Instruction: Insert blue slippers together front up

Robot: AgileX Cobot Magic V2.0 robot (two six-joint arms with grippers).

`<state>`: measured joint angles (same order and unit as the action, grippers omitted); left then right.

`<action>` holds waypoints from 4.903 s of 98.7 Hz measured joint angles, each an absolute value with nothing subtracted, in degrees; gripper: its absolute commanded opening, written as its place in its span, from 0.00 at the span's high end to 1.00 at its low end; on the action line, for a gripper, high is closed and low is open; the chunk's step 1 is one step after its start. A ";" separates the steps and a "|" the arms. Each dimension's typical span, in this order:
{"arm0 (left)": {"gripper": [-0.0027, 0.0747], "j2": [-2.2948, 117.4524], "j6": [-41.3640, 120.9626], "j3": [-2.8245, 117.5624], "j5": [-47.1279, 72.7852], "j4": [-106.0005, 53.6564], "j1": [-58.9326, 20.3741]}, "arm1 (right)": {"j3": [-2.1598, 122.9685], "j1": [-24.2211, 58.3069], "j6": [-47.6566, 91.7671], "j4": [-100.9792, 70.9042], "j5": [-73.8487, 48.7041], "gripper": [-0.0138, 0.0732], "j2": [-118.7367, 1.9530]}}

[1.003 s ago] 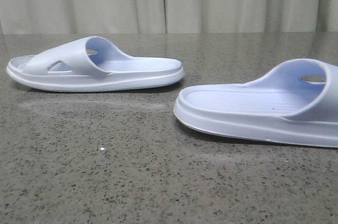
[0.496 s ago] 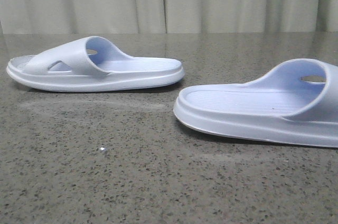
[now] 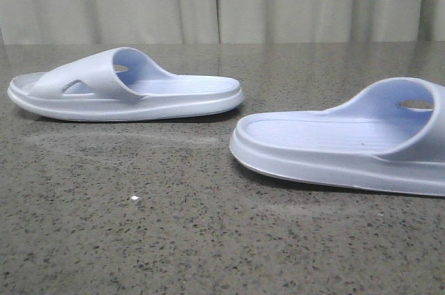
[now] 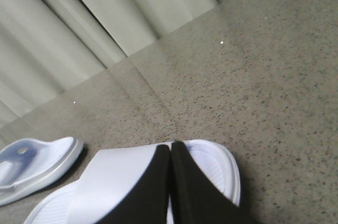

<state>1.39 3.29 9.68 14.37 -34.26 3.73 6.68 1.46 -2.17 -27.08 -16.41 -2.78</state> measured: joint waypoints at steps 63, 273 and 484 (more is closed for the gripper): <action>0.91 24.39 17.64 30.04 37.65 -28.26 3.73 | 30.59 1.46 0.00 -13.23 -43.56 0.55 -29.14; 0.47 51.05 25.20 35.65 40.13 -47.50 0.04 | 37.60 -12.13 24.03 -34.08 -51.62 0.96 -62.02; 0.95 81.45 51.07 48.54 53.05 -73.25 14.17 | 37.60 -12.13 25.53 -36.45 -48.20 0.96 -62.02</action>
